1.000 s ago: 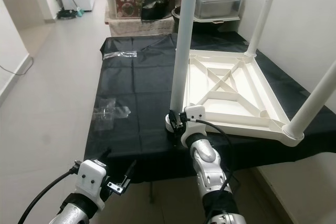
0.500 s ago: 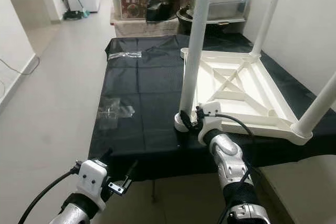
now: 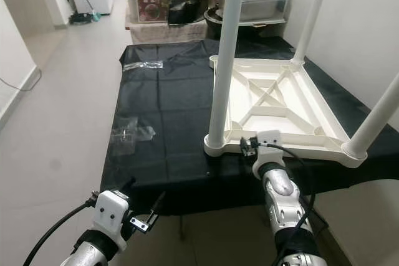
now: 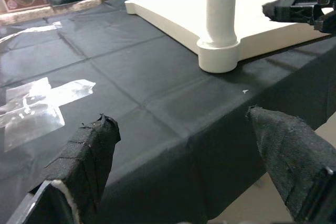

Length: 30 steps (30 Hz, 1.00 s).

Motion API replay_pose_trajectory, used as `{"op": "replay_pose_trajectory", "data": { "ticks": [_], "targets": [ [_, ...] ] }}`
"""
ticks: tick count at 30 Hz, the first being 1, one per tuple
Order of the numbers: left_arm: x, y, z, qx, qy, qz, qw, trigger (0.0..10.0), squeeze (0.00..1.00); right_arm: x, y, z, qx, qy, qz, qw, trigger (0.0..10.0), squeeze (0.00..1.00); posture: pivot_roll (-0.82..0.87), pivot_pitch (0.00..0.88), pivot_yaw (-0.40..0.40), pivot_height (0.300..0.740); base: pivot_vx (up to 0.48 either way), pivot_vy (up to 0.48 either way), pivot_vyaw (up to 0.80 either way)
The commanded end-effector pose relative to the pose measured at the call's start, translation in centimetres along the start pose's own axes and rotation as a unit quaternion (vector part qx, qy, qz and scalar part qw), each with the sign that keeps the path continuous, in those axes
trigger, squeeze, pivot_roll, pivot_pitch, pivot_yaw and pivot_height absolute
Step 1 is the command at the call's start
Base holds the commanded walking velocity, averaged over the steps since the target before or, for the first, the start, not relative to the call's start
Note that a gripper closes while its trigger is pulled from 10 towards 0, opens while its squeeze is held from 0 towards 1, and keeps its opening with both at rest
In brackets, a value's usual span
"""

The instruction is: Building children table

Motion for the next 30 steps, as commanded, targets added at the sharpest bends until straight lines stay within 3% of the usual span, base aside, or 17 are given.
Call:
{"op": "replay_pose_trajectory", "data": {
  "ticks": [1, 2, 4, 5, 6, 10, 12, 15, 16, 17, 19, 21, 24, 25, 26, 27, 30],
  "targets": [
    [-0.5, 0.0, -0.1, -0.004, -0.003, 0.01, 1.0, 10.0, 0.0, -0.3, -0.1, 1.0, 0.021, 0.008, 0.001, 1.0, 10.0, 0.0, -0.01, 0.0, 0.002, 0.74, 0.0, 0.0, 0.0],
    [-0.5, 0.0, -0.1, -0.003, -0.003, 0.01, 1.0, 10.0, 0.0, -0.5, -0.4, 1.6, 0.041, 0.012, 0.002, 0.999, 10.0, 0.0, -0.01, 0.0, 0.002, 0.74, 0.0, 0.0, 0.0],
    [-0.5, 0.1, 0.0, -0.002, -0.004, 0.011, 1.0, 10.0, 0.0, 0.4, -1.6, 2.2, 0.054, -0.037, -0.036, 0.997, 10.0, 0.0, -0.02, 0.0, 0.008, 0.74, 0.0, 0.0, 0.0],
    [-0.5, 0.1, 0.0, -0.002, -0.004, 0.011, 1.0, 10.0, 0.0, 0.4, -1.6, 2.2, 0.054, -0.037, -0.036, 0.997, 10.0, 0.0, -0.02, 0.0, 0.008, 0.74, 0.0, 0.0, 0.0],
    [-0.5, 0.1, 0.1, -0.003, -0.003, 0.011, 1.0, 10.0, 0.0, -0.3, -2.5, 3.7, 0.098, -0.023, -0.02, 0.995, 10.0, 0.0, -0.02, 0.0, 0.012, 0.74, 0.0, 0.0, 0.0],
    [-0.5, 0.1, 0.1, -0.003, -0.003, 0.011, 1.0, 10.0, 0.0, -1.0, -2.9, 4.8, 0.144, 0.004, 0.006, 0.99, 10.0, 0.0, -0.03, 0.0, 0.016, 0.74, 0.0, 0.0, 0.0],
    [-0.6, 0.2, 0.2, -0.003, -0.002, 0.011, 1.0, 10.0, 0.0, -1.6, -3.6, 6.1, 0.224, 0.039, 0.046, 0.973, 10.0, 0.0, -0.03, 0.0, 0.018, 0.74, 0.0, 0.0, 0.0],
    [-0.6, 0.2, 0.2, -0.004, -0.001, 0.01, 1.0, 10.0, 0.0, -1.6, -4.0, 6.8, 0.256, 0.053, 0.06, 0.963, 10.0, 0.0, -0.03, 0.0, 0.018, 0.74, 0.0, 0.0, 0.0],
    [-0.6, 0.2, 0.2, -0.004, -0.001, 0.011, 1.0, 10.0, 0.0, -1.2, -4.3, 7.9, 0.297, 0.06, 0.064, 0.951, 10.0, 0.0, -0.03, 0.0, 0.018, 0.74, 0.0, 0.0, 0.0],
    [-0.6, 0.2, 0.2, -0.004, -0.001, 0.011, 1.0, 10.0, 0.0, -1.2, -4.3, 7.9, 0.297, 0.06, 0.064, 0.951, 10.0, 0.0, -0.03, 0.0, 0.018, 0.74, 0.0, 0.0, 0.0],
    [-0.5, 0.1, 0.3, -0.002, -0.001, 0.009, 1.0, 10.0, 0.0, 0.3, -4.2, 10.2, 0.347, 0.077, 0.053, 0.933, 10.0, 0.0, -0.03, 0.0, 0.018, 0.74, 0.0, 0.0, 0.0],
    [-0.5, 0.1, 0.3, -0.002, -0.001, 0.009, 1.0, 10.0, 0.0, 0.3, -4.2, 10.2, 0.347, 0.077, 0.053, 0.933, 10.0, 0.0, -0.03, 0.0, 0.018, 0.74, 0.0, 0.0, 0.0],
    [-0.4, 0.1, 0.4, 0.001, -0.002, 0.005, 1.0, 10.0, 0.0, 1.6, -3.7, 11.7, 0.363, 0.1, 0.038, 0.926, 10.0, 0.0, -0.03, 0.0, 0.018, 0.74, 0.0, 0.0, 0.0],
    [-0.3, 0.0, 0.5, 0.004, -0.003, 0.002, 1.0, 10.0, 0.0, 2.9, -3.0, 13.0, 0.372, 0.112, 0.017, 0.921, 10.0, 0.0, -0.03, 0.0, 0.018, 0.74, 0.0, 0.0, 0.0],
    [-0.3, 0.0, 0.5, 0.004, -0.003, 0.002, 1.0, 10.0, 0.0, 2.9, -3.0, 13.0, 0.372, 0.112, 0.017, 0.921, 10.0, 0.0, -0.03, 0.0, 0.018, 0.74, 0.0, 0.0, 0.0],
    [-0.2, -0.1, 0.6, 0.008, -0.003, -0.001, 1.0, 10.0, 0.0, 4.6, -1.9, 15.2, 0.378, 0.138, -0.009, 0.915, 10.0, 0.0, 0.0, 0.0, 0.01, 0.74, 0.0, 0.0, 0.0],
    [-0.1, -0.1, 0.7, 0.01, -0.003, -0.004, 1.0, 10.0, 0.0, 5.8, -1.3, 16.8, 0.384, 0.155, -0.025, 0.91, 10.0, 0.0, 0.0, 0.0, 0.01, 0.74, 0.0, 0.0, 0.0]
  ]
}}
Point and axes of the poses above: a point about 5 cm out from each wrist's last joint towards the gripper, its own y axis pointing out of the wrist towards the gripper, its own x axis along the axis of the wrist's last joint, z = x × y, the point moved 4 cm from there along y, pointing out of the wrist towards the gripper, and after that the axes turned 13 degrees about y, right-handed, at the moved point
